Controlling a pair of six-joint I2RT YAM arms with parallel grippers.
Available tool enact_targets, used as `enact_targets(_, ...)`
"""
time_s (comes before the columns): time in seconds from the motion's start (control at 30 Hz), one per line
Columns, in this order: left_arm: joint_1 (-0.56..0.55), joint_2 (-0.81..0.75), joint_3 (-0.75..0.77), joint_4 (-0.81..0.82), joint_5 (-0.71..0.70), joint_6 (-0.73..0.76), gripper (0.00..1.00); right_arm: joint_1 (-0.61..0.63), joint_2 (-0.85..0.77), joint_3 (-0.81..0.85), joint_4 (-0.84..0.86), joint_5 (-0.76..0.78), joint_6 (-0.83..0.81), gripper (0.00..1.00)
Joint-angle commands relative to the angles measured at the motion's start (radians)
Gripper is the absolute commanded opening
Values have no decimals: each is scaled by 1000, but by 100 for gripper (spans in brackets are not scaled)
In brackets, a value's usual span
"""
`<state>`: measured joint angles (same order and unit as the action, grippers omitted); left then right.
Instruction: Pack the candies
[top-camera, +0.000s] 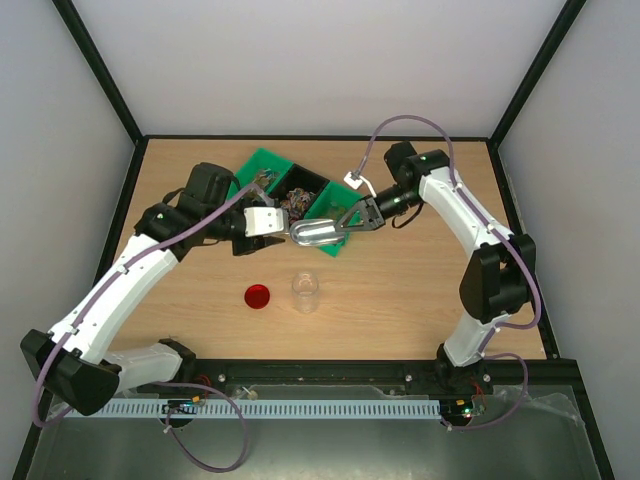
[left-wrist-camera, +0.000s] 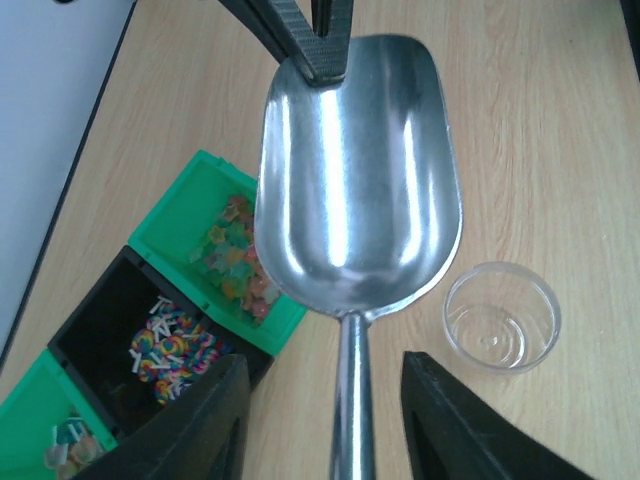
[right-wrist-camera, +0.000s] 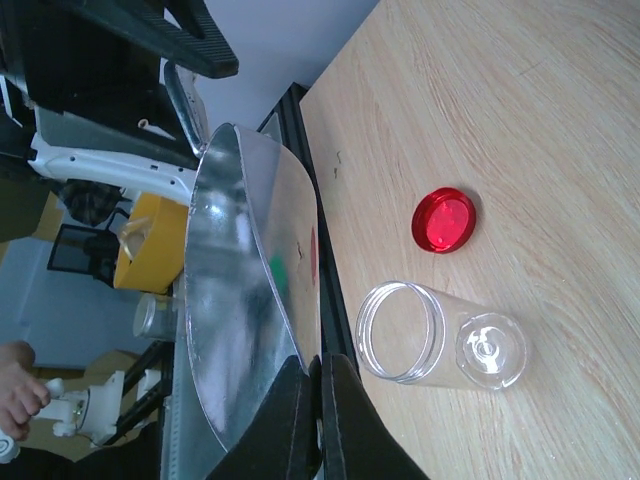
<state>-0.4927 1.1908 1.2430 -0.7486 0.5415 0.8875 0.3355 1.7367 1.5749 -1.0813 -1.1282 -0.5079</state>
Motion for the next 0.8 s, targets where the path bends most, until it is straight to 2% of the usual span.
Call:
enact_targets(0.0,-1,-2,-8,4,-4,12,39,7,5,24,-91,-48,-62,1)
enact_targets(0.13,-1,-4,-12,-9,17,15,28,7,8,24,-104,-58,-79,1)
enact_targets(0.33,-1,-3,-17,-14,86,0,17,8,14,27,-108,-63,-86,1)
enact_targets(0.43,-1,-6,-14,-24,123,-4,4,7,18,29,-102,-60,-78,1)
enact_targets(0.47,-1,-7,-15,-22,129,-17,2,8,20,32,-87,-52,-59,6)
enact_targets(0.5,-1,-9,-18,-14,128,-35,2,5,22,37,-60,-36,-18,15)
enact_targets(0.6,9,-20,-41,17,100,-101,2,-26,39,85,-10,5,50,59)
enact_targets(0.63,17,-24,-50,27,88,-126,2,-43,45,99,25,19,69,68)
enact_targets(0.7,44,-36,-67,53,66,-188,2,-73,44,112,134,92,170,76)
enact_targets(0.77,77,-45,-76,57,62,-229,2,-87,40,117,238,198,248,78)
